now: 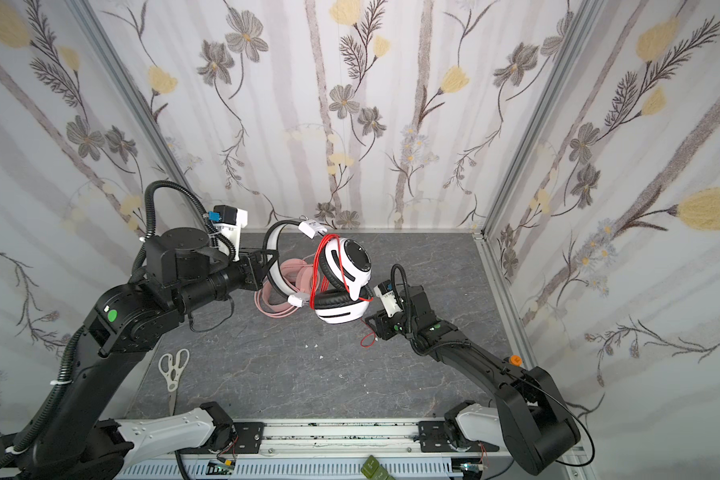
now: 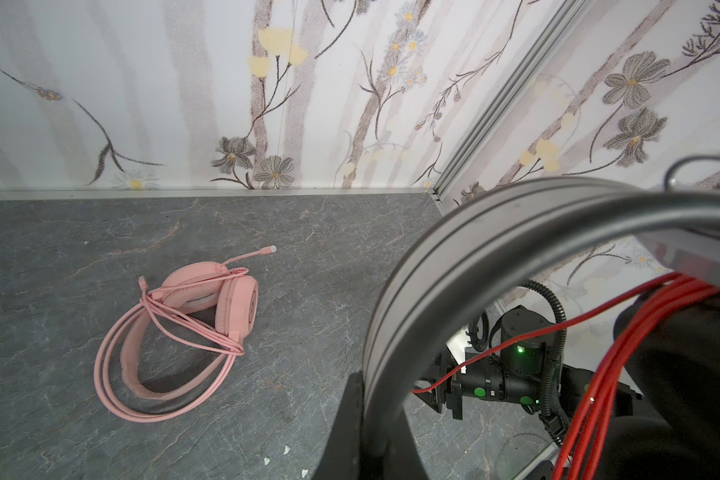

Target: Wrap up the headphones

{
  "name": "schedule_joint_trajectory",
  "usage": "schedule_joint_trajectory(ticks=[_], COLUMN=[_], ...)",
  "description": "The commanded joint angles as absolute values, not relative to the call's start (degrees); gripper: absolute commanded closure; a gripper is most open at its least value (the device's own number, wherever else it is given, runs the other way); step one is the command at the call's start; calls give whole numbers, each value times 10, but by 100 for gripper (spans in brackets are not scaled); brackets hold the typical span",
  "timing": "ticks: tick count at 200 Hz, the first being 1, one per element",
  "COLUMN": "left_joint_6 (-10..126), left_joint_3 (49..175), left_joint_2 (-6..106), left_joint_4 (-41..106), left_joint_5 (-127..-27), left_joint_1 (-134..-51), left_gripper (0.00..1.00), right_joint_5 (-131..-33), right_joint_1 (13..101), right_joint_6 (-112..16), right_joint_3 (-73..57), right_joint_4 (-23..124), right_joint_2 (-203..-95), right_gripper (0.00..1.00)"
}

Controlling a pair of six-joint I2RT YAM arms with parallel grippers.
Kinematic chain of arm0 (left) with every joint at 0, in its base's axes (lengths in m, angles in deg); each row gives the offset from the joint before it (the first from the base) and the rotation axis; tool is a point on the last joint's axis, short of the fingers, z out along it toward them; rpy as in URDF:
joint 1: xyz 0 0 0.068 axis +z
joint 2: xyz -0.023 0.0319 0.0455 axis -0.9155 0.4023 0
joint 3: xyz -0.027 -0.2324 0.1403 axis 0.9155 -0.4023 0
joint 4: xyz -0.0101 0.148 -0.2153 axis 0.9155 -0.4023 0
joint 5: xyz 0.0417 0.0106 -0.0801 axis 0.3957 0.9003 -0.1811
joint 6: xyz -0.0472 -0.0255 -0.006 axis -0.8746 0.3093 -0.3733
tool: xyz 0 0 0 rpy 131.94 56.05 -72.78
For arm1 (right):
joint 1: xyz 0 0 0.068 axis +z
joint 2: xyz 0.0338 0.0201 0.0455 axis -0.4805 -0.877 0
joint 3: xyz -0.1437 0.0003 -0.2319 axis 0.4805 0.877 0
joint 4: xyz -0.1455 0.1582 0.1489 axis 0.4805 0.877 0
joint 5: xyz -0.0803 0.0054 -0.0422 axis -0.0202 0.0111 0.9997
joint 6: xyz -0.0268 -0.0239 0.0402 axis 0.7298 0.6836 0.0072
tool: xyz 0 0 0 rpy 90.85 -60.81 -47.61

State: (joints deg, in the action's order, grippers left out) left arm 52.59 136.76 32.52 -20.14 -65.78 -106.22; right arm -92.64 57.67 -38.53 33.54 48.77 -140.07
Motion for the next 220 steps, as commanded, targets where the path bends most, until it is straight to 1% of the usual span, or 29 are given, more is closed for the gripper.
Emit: schedule_joint_trajectory(ticks=[1,14,39,56,77,89,109,119,143,153,165,173,183,188,209,220], left_joint_6=[504,504,505,505,505,505,505,506,508,508,509,510,511,511,511,511], left_joint_3=[1366,1366,1369,1371,1373,1373,1373,1374,1377,1377,1378,1379,1380,1380,1381,1382], left_joint_2=[321,321,324,324,323,322,321,321,320,320,319,319,318,318,318,319], left_joint_4=[-156,-154,-153,-153,-155,-156,-156,-157,-162,-163,-164,-165,-167,-167,-168,-167], left_joint_5=[-660,-661,-665,-665,-665,-664,-664,-664,-663,-661,-660,-660,-659,-659,-659,-660], left_joint_1=[-1061,-1061,-1062,-1061,-1061,-1061,-1061,-1061,-1061,-1061,-1061,-1061,-1060,-1060,-1060,-1060], left_gripper=[100,100,100,100,100,100,100,100,100,100,100,100,100,100,100,100], right_joint_5=[-897,-895,-930,-961,-980,-957,-950,-939,-931,-929,-933,-937,-935,-930,-873,-809], right_joint_1=[583,587,595,605,620,629,629,629,629,629,629,629,628,628,618,609], right_joint_6=[-387,-386,-375,-369,-370,-388,-401,-408,-408,-406,-403,-402,-402,-401,-381,-364], right_joint_3=[349,350,355,353,345,342,330,325,312,306,301,299,297,294,245,193], right_joint_4=[490,498,487,476,458,441,419,411,398,397,397,395,394,396,442,487], right_joint_2=[-1369,-1355,-1346,-1359,-1386,-1399,-1425,-1434,-1453,-1460,-1466,-1469,-1468,-1467,-1462,-1463], right_gripper=[49,49,49,49,46,44,45,48,61,64,70,75,87,91,100,100])
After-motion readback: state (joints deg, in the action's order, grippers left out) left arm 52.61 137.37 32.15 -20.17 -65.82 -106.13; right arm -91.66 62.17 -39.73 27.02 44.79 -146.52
